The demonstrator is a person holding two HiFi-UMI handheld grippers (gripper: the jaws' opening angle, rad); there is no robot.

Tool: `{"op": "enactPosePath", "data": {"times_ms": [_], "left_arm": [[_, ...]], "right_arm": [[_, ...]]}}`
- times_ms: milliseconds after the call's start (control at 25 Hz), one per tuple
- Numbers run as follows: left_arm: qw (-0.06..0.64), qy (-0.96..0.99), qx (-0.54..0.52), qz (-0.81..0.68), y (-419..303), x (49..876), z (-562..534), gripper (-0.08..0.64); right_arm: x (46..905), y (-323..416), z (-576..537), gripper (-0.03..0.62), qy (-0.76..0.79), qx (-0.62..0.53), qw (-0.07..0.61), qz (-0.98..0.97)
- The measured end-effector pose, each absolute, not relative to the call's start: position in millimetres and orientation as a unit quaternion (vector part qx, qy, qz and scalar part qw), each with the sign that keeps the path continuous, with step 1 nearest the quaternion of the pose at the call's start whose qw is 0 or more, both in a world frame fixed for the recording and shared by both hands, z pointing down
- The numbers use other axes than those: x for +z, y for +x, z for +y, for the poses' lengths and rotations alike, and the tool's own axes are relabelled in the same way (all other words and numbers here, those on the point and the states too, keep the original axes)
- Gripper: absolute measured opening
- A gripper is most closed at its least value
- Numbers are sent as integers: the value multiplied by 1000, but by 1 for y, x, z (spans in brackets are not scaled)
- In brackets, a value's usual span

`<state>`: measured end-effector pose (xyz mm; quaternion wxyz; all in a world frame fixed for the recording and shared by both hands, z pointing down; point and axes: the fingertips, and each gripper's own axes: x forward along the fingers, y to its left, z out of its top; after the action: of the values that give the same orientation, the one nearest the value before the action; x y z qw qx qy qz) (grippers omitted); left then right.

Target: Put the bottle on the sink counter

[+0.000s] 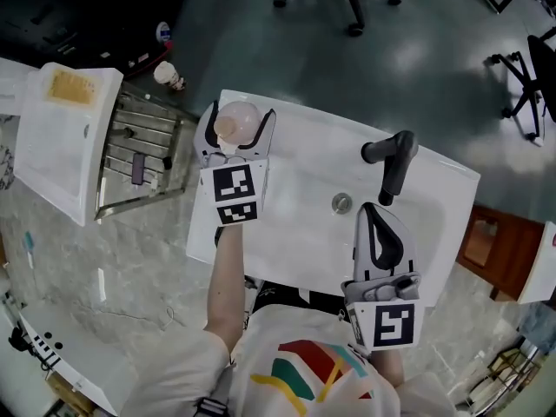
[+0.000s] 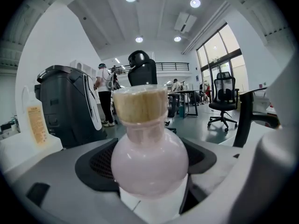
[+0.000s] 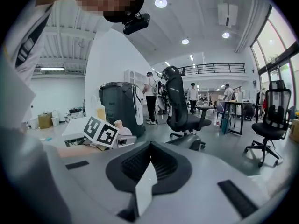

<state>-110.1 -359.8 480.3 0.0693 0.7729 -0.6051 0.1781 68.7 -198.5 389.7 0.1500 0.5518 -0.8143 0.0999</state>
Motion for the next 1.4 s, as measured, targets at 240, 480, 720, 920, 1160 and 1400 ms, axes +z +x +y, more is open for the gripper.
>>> {"op": "enactPosePath", "data": {"times_ms": [240, 480, 720, 920, 1160, 1400], "left_arm": [[92, 768, 192, -604, -112, 507, -366, 399], [120, 754, 213, -610, -120, 531, -372, 399], [149, 744, 224, -612, -127, 551, -372, 399], [166, 740, 224, -612, -133, 560, -374, 399], [160, 739, 246, -606, -132, 565, -375, 399], [156, 734, 279, -600, -129, 574, -375, 399]], "right_arm": [[403, 54, -205, 12, 536, 116, 153, -822], [414, 47, -207, 12, 526, 124, 165, -825], [424, 46, -211, 12, 521, 134, 176, -824], [425, 37, -211, 12, 511, 155, 165, -829], [427, 27, -214, 12, 501, 163, 158, -835], [427, 21, -215, 12, 497, 161, 158, -838]]}}
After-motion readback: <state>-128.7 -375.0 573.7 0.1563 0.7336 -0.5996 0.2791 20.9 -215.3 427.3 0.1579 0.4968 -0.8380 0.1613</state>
